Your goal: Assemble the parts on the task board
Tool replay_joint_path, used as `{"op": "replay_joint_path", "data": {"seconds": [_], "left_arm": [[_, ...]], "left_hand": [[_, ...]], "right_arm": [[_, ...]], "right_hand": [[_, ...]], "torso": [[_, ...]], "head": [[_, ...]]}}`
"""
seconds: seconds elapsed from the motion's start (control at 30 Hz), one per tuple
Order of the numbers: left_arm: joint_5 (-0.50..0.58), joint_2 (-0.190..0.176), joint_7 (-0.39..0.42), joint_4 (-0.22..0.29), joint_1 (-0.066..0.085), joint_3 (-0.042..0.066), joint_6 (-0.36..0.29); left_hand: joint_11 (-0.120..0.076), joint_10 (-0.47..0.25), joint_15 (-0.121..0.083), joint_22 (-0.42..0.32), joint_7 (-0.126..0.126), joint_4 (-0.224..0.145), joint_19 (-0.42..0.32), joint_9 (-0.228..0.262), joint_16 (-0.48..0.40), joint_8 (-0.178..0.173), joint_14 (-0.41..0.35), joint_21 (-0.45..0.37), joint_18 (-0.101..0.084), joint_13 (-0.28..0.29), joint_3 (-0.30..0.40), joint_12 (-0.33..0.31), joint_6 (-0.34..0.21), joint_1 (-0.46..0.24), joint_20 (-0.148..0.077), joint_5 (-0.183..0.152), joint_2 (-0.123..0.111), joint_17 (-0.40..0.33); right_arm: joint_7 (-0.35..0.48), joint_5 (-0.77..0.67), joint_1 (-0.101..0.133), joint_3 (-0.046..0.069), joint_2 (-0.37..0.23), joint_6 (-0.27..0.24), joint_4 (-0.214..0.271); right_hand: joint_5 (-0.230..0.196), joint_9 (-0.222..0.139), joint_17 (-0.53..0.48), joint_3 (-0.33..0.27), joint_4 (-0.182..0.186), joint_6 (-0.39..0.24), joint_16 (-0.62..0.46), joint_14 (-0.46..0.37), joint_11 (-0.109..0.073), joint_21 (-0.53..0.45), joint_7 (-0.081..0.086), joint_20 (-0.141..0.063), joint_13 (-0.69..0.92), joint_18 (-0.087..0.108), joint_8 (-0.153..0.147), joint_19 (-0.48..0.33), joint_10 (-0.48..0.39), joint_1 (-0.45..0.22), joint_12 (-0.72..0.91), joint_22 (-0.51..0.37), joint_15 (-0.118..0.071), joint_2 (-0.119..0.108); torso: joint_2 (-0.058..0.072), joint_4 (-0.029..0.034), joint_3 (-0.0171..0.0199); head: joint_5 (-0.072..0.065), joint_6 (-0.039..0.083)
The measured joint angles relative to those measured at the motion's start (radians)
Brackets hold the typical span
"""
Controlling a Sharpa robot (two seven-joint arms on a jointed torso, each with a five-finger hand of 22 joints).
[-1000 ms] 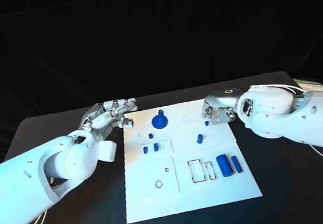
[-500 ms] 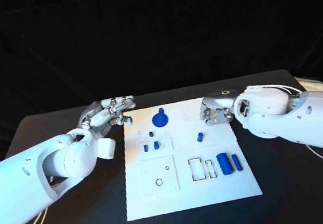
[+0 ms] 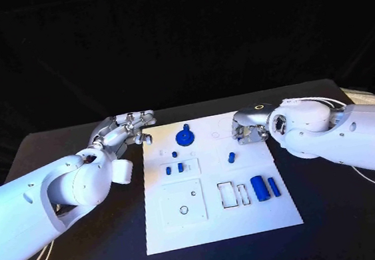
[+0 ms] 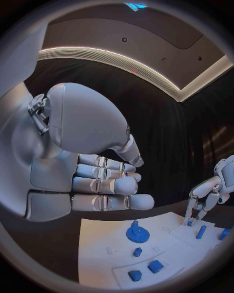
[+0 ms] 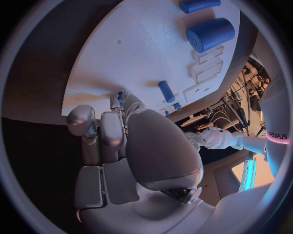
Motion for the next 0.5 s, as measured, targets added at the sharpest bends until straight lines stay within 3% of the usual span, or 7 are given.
{"op": "replay_joint_path", "data": {"seconds": [0.33,0.5], "left_arm": [[0.0,-0.002,-0.005,0.0,0.0,0.0,0.0],[0.0,-0.002,-0.007,-0.001,0.0,0.0,0.0]], "left_hand": [[0.005,-0.005,0.0,-0.003,0.0,0.0,0.0,-0.001,0.0,0.0,0.0,-0.004,0.0,0.0,-0.005,0.0,0.0,0.0,0.0,0.0,0.0,-0.006],[0.005,-0.005,0.0,-0.005,0.004,0.0,0.0,-0.001,-0.005,0.0,0.0,-0.004,0.0,0.0,-0.005,0.005,-0.004,0.0,0.0,0.0,0.0,-0.01]], "right_arm": [[0.0,-0.015,-0.001,0.001,0.003,0.004,0.0],[0.0,-0.018,-0.002,0.002,0.003,0.003,0.001]], "right_hand": [[-0.007,0.001,0.0,0.03,-0.002,0.015,0.0,0.0,0.001,0.0,-0.001,0.0,-0.004,0.0,0.0,0.0,0.012,-0.007,-0.001,0.002,0.0,-0.007],[-0.055,0.007,0.02,0.084,-0.025,0.048,0.012,0.0,0.009,0.011,-0.003,-0.004,-0.006,0.0,0.006,0.014,0.041,-0.007,-0.008,0.028,0.0,-0.007]], "torso": [[0.0,-0.0004,0.0],[0.0,0.0009,0.0]], "head": [[-0.002,-0.004],[-0.004,-0.006]]}}
